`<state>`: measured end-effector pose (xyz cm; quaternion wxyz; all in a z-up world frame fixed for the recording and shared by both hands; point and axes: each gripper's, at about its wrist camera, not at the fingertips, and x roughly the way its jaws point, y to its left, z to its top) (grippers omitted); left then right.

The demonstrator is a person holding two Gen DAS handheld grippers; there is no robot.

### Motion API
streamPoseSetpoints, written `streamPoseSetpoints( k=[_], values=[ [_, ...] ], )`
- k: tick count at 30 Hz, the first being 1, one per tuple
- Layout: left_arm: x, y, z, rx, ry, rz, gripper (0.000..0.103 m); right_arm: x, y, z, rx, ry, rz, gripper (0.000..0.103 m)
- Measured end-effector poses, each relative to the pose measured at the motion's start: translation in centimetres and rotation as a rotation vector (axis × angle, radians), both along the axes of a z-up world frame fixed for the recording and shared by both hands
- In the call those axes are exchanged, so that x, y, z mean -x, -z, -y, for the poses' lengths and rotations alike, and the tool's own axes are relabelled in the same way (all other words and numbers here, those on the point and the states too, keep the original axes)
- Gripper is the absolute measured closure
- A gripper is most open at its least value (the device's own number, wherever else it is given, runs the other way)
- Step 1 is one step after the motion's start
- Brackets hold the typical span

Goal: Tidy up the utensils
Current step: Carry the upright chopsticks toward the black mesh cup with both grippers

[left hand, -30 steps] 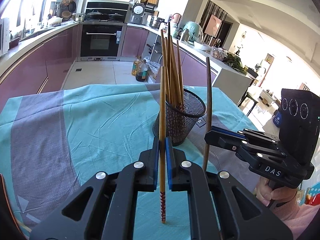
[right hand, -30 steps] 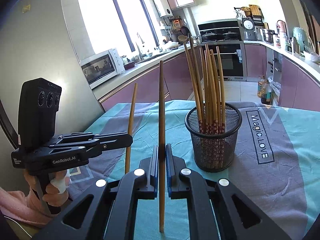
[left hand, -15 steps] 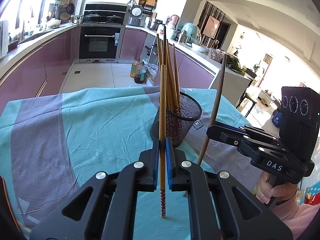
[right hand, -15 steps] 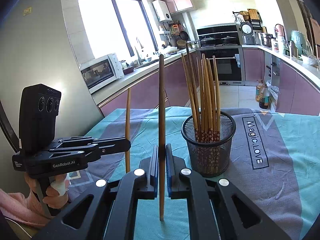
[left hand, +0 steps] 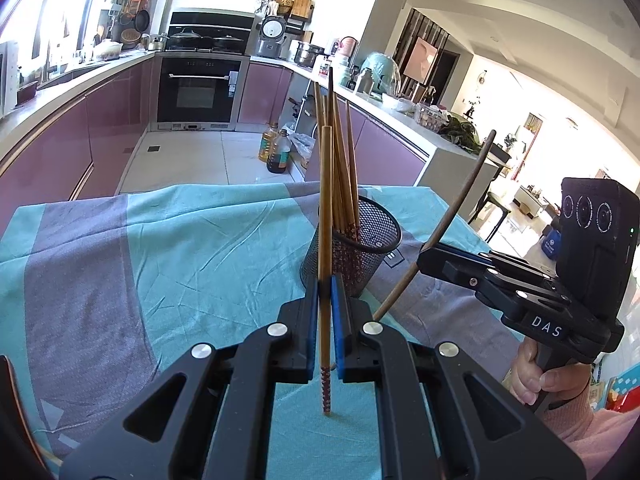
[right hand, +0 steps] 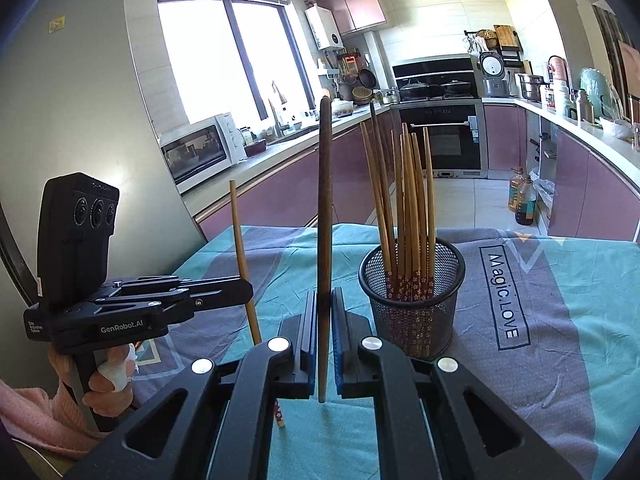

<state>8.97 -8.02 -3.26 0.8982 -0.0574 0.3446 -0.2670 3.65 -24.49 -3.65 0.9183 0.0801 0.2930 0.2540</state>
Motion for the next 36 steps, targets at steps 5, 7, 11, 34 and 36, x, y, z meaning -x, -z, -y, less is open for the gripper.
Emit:
streamPoseSetpoints(
  k=[5,7,11,34,36],
  values=[
    [0.1,-0.2,-0.1,0.008,0.003,0.003,0.096,0.1,-0.1,0.1,0.0,0.003,0.005,0.097],
    [0.2,-0.3,-0.1,0.009,0.004,0.005,0.096,0.1,-0.1,0.0,0.0,0.004,0.006,0.097],
    [0.3,-0.5,-0.1,0.011,0.005,0.011,0.096,0.1,-0.2,0.1,0.001,0.005,0.007,0.097],
    [0.8,-1.3,0.1,-0.002,0.002,0.067,0.096,-0.1,-0.6,0.2,0.006,0.017,0.025,0.097],
    [0.9,-1.4,0.1,-0.004,0.004,0.073,0.096,-0.1,-0.6,0.2,0.007,0.018,0.026,0.097]
  ],
)
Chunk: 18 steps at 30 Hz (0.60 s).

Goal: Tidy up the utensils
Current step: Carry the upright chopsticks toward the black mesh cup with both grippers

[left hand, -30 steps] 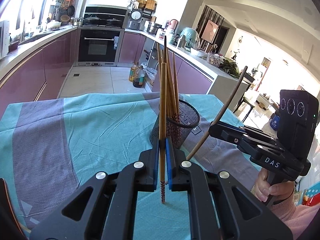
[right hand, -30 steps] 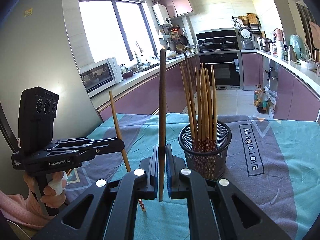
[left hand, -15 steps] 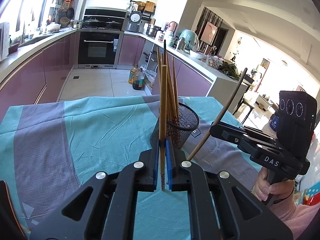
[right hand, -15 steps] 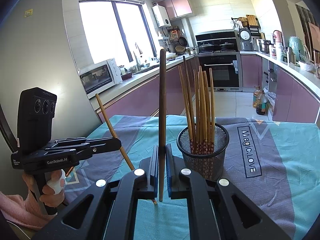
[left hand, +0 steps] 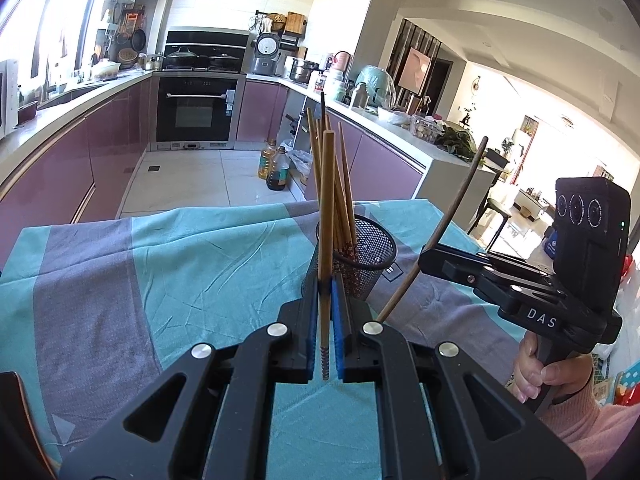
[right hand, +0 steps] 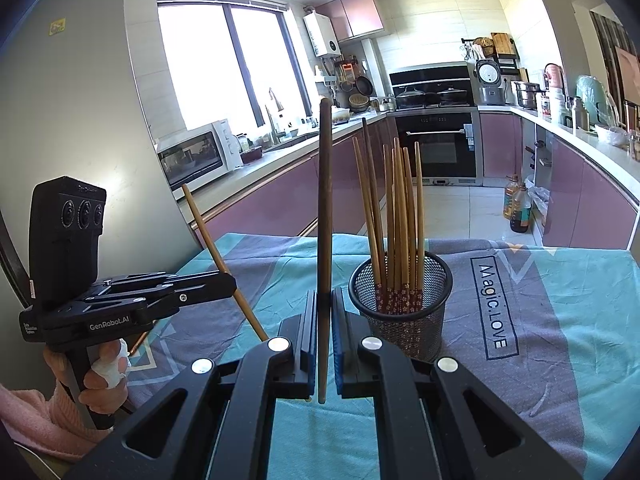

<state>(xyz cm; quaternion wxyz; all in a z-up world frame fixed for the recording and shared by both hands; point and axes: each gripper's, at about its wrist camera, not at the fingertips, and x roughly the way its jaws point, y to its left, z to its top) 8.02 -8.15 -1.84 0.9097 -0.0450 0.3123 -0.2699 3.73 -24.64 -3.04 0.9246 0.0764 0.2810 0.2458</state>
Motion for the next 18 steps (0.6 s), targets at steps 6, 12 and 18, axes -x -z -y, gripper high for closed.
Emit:
streamPoseSetpoints(
  k=[6,12,18],
  values=[
    [0.4,-0.23,0.02,-0.002,0.005,0.015,0.096,0.02,-0.06,0.03,0.001,0.002,0.001,0.097],
    [0.41,-0.48,0.04,-0.004,0.006,0.026,0.096,0.06,-0.26,0.05,0.002,0.004,0.007,0.097],
    [0.37,-0.7,0.11,-0.007,0.004,0.032,0.096,0.12,-0.64,0.3,0.001,0.007,0.018,0.097]
  ],
)
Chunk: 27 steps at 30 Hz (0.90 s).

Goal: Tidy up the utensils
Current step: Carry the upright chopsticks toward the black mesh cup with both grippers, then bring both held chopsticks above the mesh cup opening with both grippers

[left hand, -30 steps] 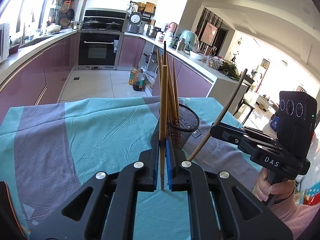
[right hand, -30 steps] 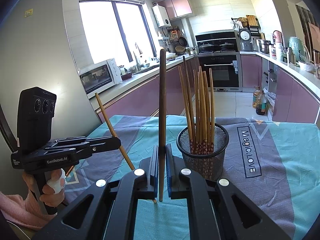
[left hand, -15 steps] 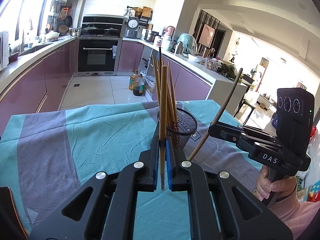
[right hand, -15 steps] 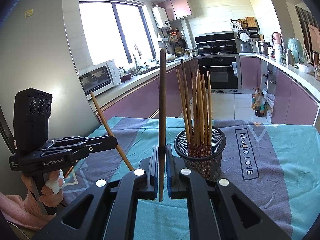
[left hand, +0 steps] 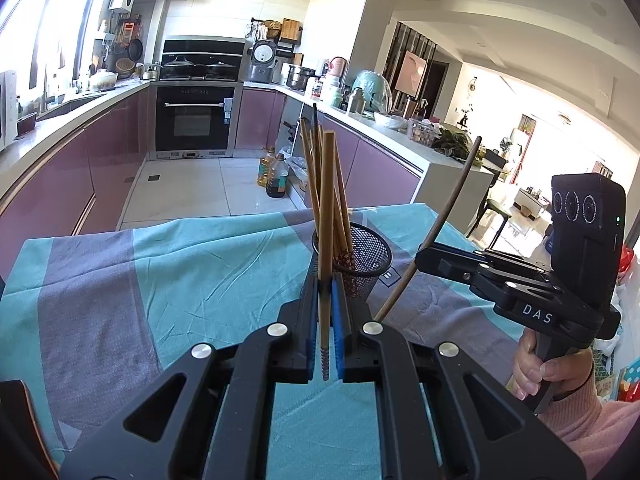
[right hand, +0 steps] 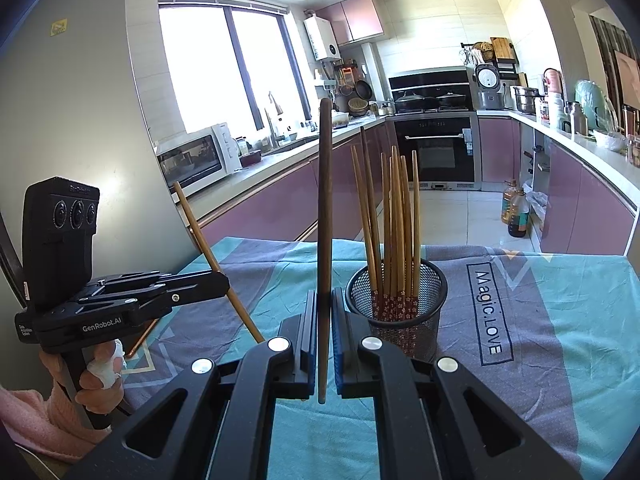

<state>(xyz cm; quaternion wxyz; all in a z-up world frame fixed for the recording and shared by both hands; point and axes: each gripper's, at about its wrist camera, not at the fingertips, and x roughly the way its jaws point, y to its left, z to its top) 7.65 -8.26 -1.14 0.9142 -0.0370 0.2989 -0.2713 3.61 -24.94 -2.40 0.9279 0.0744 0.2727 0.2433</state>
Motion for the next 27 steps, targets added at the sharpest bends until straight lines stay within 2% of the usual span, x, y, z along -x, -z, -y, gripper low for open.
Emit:
streamPoseSetpoints(
  k=[27],
  values=[
    [-0.35,-0.34,0.12,-0.002,0.002,0.026,0.096,-0.39,-0.87,0.47,0.003,0.011,0.027,0.097]
  ],
)
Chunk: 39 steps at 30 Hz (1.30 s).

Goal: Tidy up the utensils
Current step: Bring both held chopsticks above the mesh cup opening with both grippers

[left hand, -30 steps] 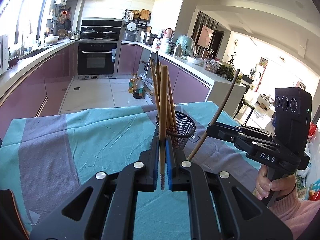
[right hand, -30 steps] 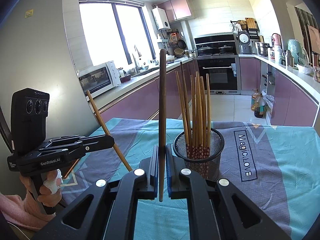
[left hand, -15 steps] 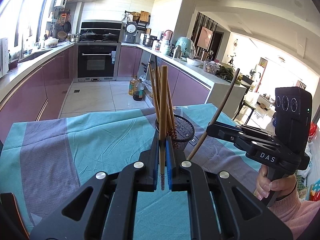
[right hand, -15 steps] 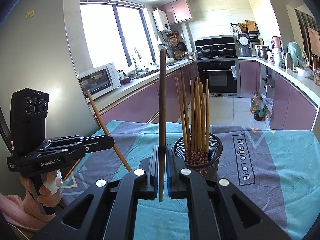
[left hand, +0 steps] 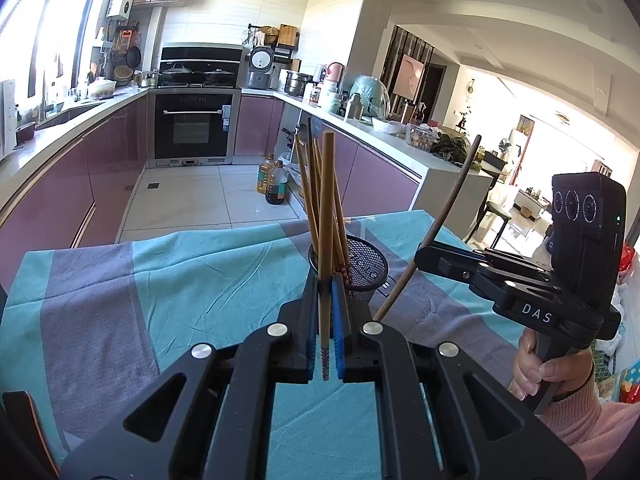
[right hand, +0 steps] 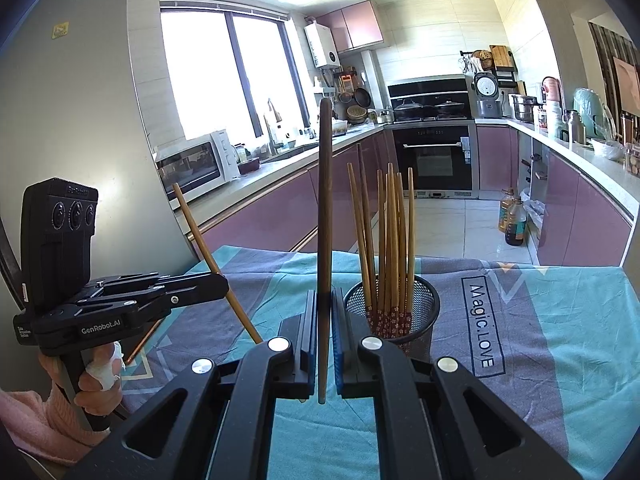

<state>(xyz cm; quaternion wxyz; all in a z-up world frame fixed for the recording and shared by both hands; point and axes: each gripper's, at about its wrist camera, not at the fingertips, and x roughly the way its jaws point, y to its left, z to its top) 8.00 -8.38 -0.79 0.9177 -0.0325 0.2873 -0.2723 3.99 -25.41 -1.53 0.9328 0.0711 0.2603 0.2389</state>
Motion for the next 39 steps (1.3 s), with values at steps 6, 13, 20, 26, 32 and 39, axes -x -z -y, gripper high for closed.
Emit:
streamPoseSetpoints(
  k=[6,13,20,26,32,39],
  values=[
    [0.0,-0.1,0.1,0.0,0.002,0.002,0.096,0.0,-0.2,0.1,0.0,0.0,0.003,0.097],
    [-0.1,-0.2,0.2,-0.002,0.008,0.009,0.096,-0.1,-0.4,0.2,0.0,0.003,0.008,0.097],
    [-0.1,-0.2,0.4,-0.002,0.01,0.01,0.096,-0.2,-0.6,0.2,0.0,0.005,0.011,0.097],
    [0.0,-0.4,0.6,-0.003,0.015,0.018,0.096,-0.3,-0.7,0.4,-0.002,0.009,0.014,0.097],
    [-0.1,-0.5,0.7,0.003,0.022,0.021,0.096,-0.4,-0.9,0.5,-0.002,0.01,0.016,0.097],
    [0.1,-0.5,0.9,0.002,0.027,0.026,0.096,-0.4,-1.1,0.7,-0.004,0.013,0.021,0.097]
  ],
)
